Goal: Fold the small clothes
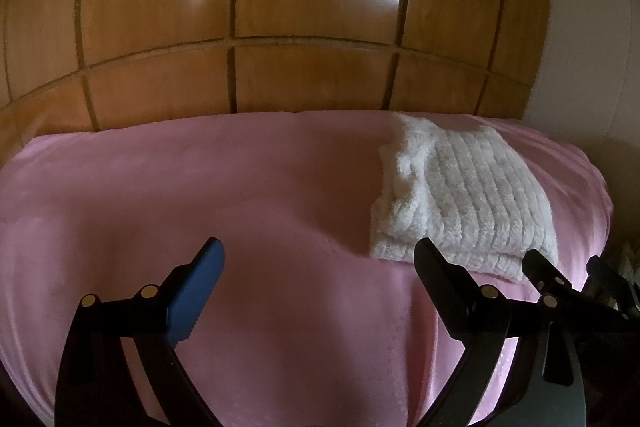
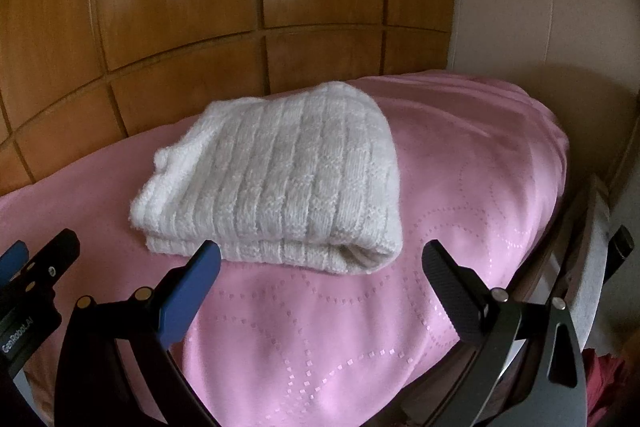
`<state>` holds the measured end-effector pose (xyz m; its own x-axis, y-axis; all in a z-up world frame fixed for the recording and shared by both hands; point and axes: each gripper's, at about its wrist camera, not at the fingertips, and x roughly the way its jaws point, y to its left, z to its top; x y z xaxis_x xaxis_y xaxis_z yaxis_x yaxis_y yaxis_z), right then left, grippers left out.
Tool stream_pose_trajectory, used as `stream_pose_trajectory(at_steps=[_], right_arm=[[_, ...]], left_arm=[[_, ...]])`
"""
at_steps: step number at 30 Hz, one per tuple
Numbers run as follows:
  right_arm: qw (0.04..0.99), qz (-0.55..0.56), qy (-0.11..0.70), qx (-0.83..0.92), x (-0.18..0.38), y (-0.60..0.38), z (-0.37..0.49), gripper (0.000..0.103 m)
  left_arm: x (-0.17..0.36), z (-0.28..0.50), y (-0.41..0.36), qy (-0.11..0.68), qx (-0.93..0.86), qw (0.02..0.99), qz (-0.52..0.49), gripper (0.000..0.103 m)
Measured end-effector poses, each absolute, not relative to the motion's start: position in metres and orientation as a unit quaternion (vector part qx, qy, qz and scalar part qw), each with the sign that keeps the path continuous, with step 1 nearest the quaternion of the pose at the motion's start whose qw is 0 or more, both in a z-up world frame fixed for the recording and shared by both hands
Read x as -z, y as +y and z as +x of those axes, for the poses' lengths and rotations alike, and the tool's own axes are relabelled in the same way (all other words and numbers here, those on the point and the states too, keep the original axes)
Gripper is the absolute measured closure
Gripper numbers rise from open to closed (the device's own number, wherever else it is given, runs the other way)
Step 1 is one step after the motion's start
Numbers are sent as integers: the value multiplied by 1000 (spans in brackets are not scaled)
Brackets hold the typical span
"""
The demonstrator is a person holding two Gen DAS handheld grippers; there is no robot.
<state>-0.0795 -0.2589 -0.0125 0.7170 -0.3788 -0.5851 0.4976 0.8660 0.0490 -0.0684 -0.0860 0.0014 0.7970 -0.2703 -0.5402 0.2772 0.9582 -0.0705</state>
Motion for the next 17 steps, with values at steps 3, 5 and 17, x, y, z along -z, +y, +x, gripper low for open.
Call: stream_pose_trajectory(at_steps=[3, 5, 17], right_arm=[[920, 101, 293, 239, 14, -256, -81, 2], [920, 100, 294, 240, 15, -254, -81, 2], [918, 123, 288, 245, 12, -279, -79, 2]], left_arm=[[-2, -70, -86, 280, 144, 949, 6, 9], [-2, -70, -89, 279, 140, 950, 4, 9], [9, -59, -84, 299, 119, 947, 10, 9]])
